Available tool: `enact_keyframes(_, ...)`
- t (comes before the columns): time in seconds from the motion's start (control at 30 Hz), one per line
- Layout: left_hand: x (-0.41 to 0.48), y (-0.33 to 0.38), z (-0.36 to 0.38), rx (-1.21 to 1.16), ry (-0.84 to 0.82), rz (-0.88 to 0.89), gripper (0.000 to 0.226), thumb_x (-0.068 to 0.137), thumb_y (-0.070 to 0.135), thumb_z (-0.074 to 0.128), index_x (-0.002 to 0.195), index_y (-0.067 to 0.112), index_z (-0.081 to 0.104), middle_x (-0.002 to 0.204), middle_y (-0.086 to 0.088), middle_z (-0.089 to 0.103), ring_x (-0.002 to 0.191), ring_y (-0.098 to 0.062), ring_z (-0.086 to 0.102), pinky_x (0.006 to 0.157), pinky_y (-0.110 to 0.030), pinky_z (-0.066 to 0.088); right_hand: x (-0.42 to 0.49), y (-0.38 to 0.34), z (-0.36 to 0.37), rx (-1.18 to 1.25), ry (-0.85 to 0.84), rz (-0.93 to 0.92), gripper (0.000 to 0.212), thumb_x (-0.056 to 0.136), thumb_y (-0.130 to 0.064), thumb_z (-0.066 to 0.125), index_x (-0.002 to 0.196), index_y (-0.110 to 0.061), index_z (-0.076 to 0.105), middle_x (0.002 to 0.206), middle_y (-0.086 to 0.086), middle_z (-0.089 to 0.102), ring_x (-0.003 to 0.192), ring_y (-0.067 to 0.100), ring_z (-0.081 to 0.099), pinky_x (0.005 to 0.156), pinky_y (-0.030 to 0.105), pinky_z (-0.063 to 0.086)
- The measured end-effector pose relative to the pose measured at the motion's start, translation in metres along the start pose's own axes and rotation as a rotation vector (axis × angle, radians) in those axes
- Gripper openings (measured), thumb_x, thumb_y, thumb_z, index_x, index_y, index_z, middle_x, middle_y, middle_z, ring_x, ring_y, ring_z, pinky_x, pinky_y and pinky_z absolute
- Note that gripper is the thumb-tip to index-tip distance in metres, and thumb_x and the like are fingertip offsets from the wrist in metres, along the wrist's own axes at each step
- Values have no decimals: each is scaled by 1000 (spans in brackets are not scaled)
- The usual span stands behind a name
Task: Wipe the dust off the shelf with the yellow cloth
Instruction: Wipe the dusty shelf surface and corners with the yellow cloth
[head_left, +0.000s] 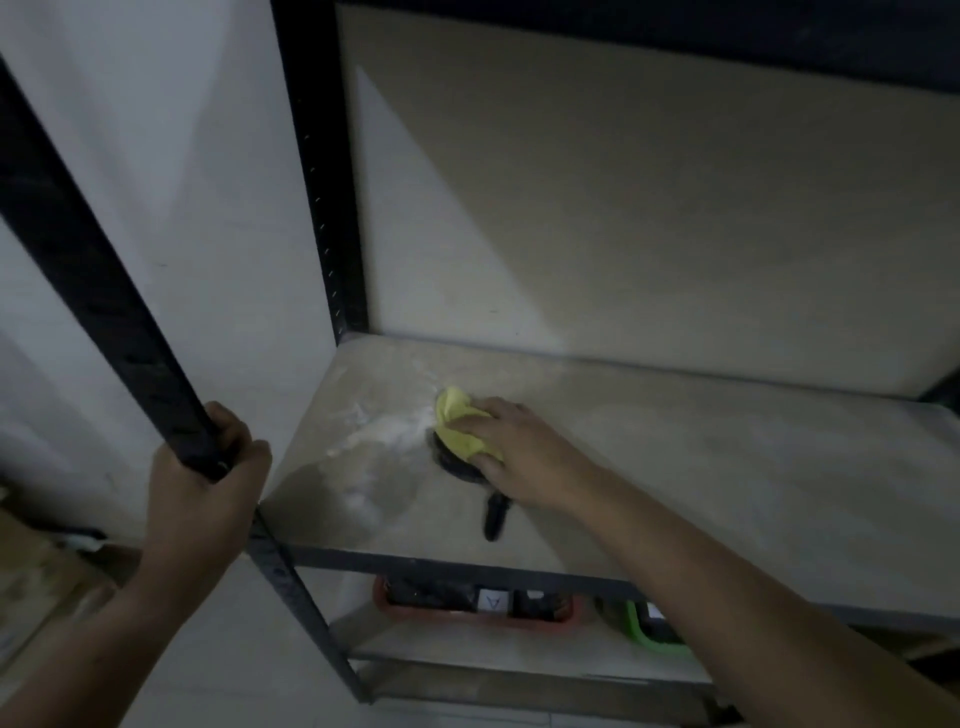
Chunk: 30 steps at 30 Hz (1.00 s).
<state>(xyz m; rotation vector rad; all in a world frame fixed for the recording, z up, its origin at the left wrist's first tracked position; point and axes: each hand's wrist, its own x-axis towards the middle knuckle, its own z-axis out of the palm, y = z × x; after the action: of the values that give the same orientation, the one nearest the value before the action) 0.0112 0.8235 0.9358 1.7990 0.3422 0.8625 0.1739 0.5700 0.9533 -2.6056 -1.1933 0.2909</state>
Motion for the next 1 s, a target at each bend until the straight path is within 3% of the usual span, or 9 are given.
enact_keyframes(0.13,-2,4,-1,2,3,29,33,78,12,53,66,35,33,61,13,32,56,-6,32,50,-21,28,-14,23,-29,77,109,57,50,88,-17,63,137,-20,53,137,8,54,124,26,52,106,29,39)
enact_keyframes(0.23,-2,5,0,0,14,24,33,77,12,54,65,37,37,59,15,37,54,-2,36,50,-13,31,-37,87,-65,154,311,352,49,91,-22,62,138,-17,50,140,9,54,129,28,51,109,31,35)
enact_keyframes(0.3,-2,6,3,3,23,18,32,76,13,54,64,38,39,59,15,40,54,-2,39,50,-11,32,-49,134,-77,134,408,562,42,93,-26,58,133,-16,54,135,13,57,121,33,55,103,39,43)
enact_keyframes(0.4,-3,8,2,17,15,20,30,76,14,54,64,36,39,60,13,41,54,-3,41,50,-10,34,-47,166,-62,12,345,793,37,97,-26,45,121,1,52,124,26,56,107,42,56,94,48,48)
enact_keyframes(0.57,-3,10,2,-3,4,21,38,77,8,54,62,39,37,58,15,39,52,-3,39,51,-13,34,7,137,-24,-127,425,661,33,91,-15,50,115,6,60,123,29,55,109,44,54,93,45,46)
enact_keyframes(0.67,-2,11,2,23,18,24,37,77,9,54,62,38,36,58,13,40,53,-5,40,51,-13,33,46,87,-15,-26,482,550,27,86,-10,50,99,9,64,111,31,62,103,44,58,89,44,46)
enact_keyframes(0.77,-3,10,2,29,24,9,35,77,11,55,61,36,35,57,13,38,52,-5,38,51,-15,34,76,28,4,72,489,483,29,82,-7,58,109,3,64,119,26,63,112,40,59,98,41,44)
enact_keyframes(0.9,-2,11,0,31,-1,24,33,76,11,56,62,32,34,58,12,37,52,-6,38,51,-15,33,106,-60,39,286,368,74,44,78,-9,61,122,-7,64,132,15,60,126,31,53,111,36,38)
enact_keyframes(1.0,-3,13,0,22,-16,7,28,76,11,57,65,22,33,59,9,37,53,-6,38,52,-17,35,111,-58,33,257,397,139,46,81,-23,64,126,-11,61,131,12,59,122,31,53,108,37,38)
